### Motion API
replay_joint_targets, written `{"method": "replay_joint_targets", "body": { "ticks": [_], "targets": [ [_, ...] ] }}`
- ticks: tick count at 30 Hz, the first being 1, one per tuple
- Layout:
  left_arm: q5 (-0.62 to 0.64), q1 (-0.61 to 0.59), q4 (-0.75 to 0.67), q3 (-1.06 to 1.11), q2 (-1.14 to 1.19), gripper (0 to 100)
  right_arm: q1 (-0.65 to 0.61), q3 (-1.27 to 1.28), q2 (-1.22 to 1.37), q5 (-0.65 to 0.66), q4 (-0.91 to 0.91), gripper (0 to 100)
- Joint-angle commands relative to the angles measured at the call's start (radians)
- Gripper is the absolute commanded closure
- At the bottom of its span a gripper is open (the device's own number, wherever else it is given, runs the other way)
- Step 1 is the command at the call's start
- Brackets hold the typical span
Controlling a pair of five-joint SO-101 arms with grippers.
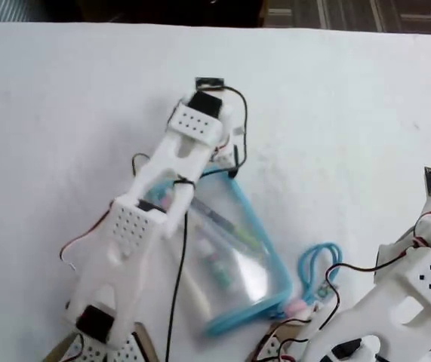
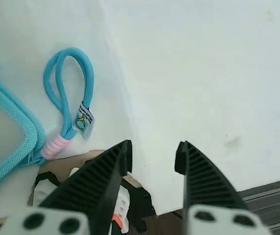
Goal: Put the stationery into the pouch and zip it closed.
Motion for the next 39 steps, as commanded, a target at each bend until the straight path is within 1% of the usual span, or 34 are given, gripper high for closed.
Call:
{"method": "replay_joint_targets", "body": {
  "ticks": [1,5,9,13,16,19,23,28,33,37,39],
  "targets": [
    [-0.083,0.06,0.046,-0.064,-0.069,74,0.039,-0.064,-0.008,0.002,0.022,84.3],
    [-0.18,0.16,0.055,-0.136,-0.143,75,0.248,-0.186,-0.001,0.0,0.021,84.3],
    [-0.264,0.301,0.052,-0.156,-0.176,75,0.449,-0.255,0.002,0.0,0.007,84.3],
    [-0.384,0.44,0.051,-0.148,-0.175,75,0.562,-0.256,0.004,0.0,-0.068,84.1],
    [-0.473,0.512,0.051,-0.148,-0.175,74,0.625,-0.236,0.004,0.0,-0.143,84.1],
    [-0.488,0.549,0.023,-0.142,-0.155,74,0.667,-0.209,0.035,0.008,-0.174,84.1],
    [-0.489,0.568,-0.023,-0.139,-0.058,74,0.699,-0.212,0.125,0.009,-0.174,84.0],
    [-0.48,0.571,-0.038,-0.148,0.049,74,0.699,-0.212,0.183,0.009,-0.173,84.0],
    [-0.423,0.571,-0.094,-0.147,0.1,75,0.69,-0.212,0.183,0.009,-0.173,84.0],
    [-0.327,0.571,-0.147,-0.147,0.124,75,0.674,-0.212,0.183,0.009,-0.17,84.1],
    [-0.307,0.569,-0.176,-0.147,0.132,80,0.659,-0.215,0.183,0.008,-0.162,84.2]
  ]
}}
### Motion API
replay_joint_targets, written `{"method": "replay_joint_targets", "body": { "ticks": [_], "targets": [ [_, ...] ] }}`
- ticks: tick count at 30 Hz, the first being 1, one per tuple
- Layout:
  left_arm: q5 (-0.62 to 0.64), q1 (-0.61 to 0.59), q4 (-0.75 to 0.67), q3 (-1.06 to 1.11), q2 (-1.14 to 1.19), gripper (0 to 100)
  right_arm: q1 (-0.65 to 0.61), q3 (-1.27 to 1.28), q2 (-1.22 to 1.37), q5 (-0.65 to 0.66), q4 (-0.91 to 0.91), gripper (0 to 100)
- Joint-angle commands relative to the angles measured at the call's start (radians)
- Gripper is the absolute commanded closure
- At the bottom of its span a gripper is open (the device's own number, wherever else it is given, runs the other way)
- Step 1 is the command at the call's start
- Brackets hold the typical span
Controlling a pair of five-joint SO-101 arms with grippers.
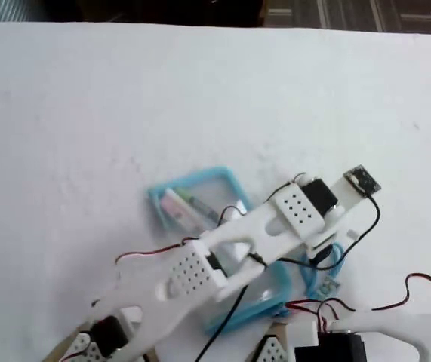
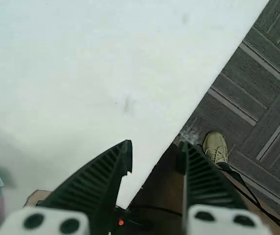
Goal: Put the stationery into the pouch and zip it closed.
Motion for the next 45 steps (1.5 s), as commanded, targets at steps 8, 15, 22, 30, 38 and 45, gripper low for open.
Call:
{"method": "replay_joint_targets", "body": {
  "ticks": [8,15,22,30,38,45],
  "targets": [
    [0.044,-0.048,-0.12,-0.031,-0.015,98,-0.07,-0.063,0.01,0.0,0.071,84.3],
    [0.046,-0.287,-0.098,-0.229,-0.028,98,-0.087,-0.064,0.01,0.0,0.073,84.3],
    [0.046,-0.506,-0.061,-0.335,-0.037,98,-0.17,-0.064,0.004,0.0,0.104,84.3],
    [0.046,-0.667,0.055,-0.453,-0.032,98,-0.522,-0.057,0.004,0.0,0.185,84.3],
    [0.043,-0.75,0.184,-0.565,-0.081,98,-1.072,-0.057,0.015,-0.206,0.18,84.0],
    [0.04,-0.75,0.184,-0.522,-0.192,98,-1.523,-0.058,0.209,-0.419,0.025,83.9]
  ]
}}
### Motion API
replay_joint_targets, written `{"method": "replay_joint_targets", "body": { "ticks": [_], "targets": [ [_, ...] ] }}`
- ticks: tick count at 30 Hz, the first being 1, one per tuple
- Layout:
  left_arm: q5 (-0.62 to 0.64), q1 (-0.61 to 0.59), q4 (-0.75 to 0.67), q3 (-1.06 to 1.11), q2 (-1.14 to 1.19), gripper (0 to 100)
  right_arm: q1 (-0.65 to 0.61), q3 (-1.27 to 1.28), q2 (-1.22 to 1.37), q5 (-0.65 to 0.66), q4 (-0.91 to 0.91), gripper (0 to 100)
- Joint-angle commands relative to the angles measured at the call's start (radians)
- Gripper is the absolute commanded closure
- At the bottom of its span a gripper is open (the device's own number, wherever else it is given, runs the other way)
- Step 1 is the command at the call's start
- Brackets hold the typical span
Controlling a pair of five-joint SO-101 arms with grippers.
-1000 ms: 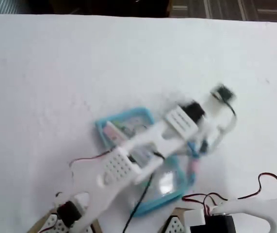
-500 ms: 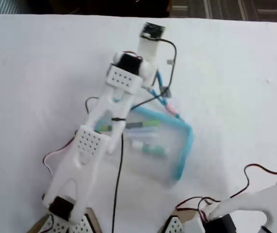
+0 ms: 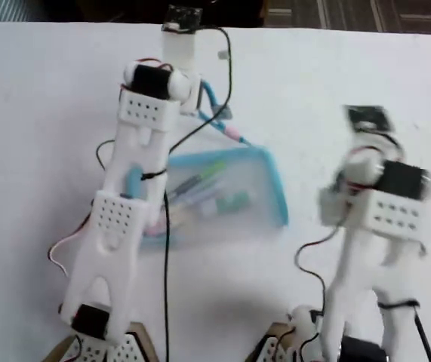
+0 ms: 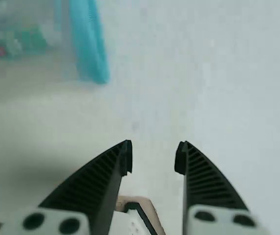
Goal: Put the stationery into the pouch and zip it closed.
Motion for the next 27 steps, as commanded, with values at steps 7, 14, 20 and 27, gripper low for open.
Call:
{"method": "replay_joint_targets", "body": {
  "ticks": [7,14,20,27],
  "targets": [
    [-0.074,-0.014,-0.011,0.205,-0.098,98,-0.193,-0.166,0.51,-0.086,-0.13,84.0],
    [-0.071,-0.043,-0.1,0.344,-0.098,98,-0.194,-0.44,0.794,0.107,-0.071,84.3],
    [-0.066,-0.054,-0.072,0.229,-0.11,98,-0.117,-0.577,0.832,0.143,0.033,84.3],
    [-0.066,-0.023,-0.002,-0.045,-0.147,98,-0.048,-0.618,0.648,0.14,0.033,84.4]
  ]
}}
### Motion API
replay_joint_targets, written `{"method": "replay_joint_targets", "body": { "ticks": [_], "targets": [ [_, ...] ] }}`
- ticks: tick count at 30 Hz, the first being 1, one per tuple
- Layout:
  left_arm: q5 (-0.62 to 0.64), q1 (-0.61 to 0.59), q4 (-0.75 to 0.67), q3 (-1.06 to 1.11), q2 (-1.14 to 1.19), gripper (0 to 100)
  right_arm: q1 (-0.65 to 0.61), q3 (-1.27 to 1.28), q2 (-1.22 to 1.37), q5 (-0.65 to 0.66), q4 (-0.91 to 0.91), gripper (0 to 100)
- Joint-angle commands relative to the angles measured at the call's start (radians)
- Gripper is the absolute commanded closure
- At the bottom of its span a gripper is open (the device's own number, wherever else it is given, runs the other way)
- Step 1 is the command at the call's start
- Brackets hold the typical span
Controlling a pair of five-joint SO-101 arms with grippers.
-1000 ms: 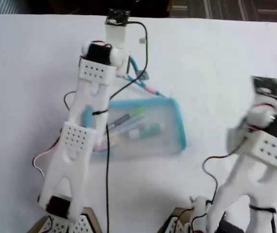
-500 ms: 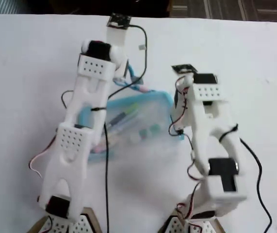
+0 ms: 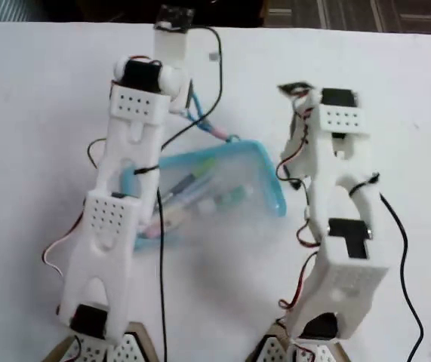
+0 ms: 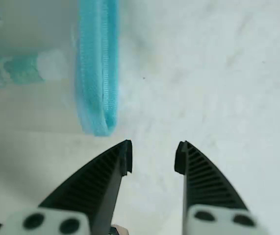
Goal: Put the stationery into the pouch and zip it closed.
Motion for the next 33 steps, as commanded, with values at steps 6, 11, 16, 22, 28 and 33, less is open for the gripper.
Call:
{"method": "replay_joint_targets", "body": {
  "ticks": [6,11,16,22,28,33],
  "targets": [
    [0.002,0.06,0.0,-0.082,-0.264,98,0.018,-0.034,-0.228,-0.06,-0.022,84.3],
    [0.0,0.087,0.009,-0.081,-0.397,98,0.054,-0.031,-0.199,-0.153,-0.077,84.2],
    [-0.003,0.087,0.009,-0.077,-0.537,98,0.058,-0.031,-0.14,-0.201,-0.074,84.1],
    [-0.006,0.083,0.008,-0.074,-0.661,98,0.035,-0.032,-0.085,-0.201,-0.061,84.1],
    [0.0,0.018,-0.009,0.03,-0.535,97,0.062,-0.035,-0.047,-0.203,-0.022,84.1],
    [0.071,0.025,-0.092,0.237,-0.365,85,0.113,-0.032,-0.004,-0.192,0.002,84.1]
  ]
}}
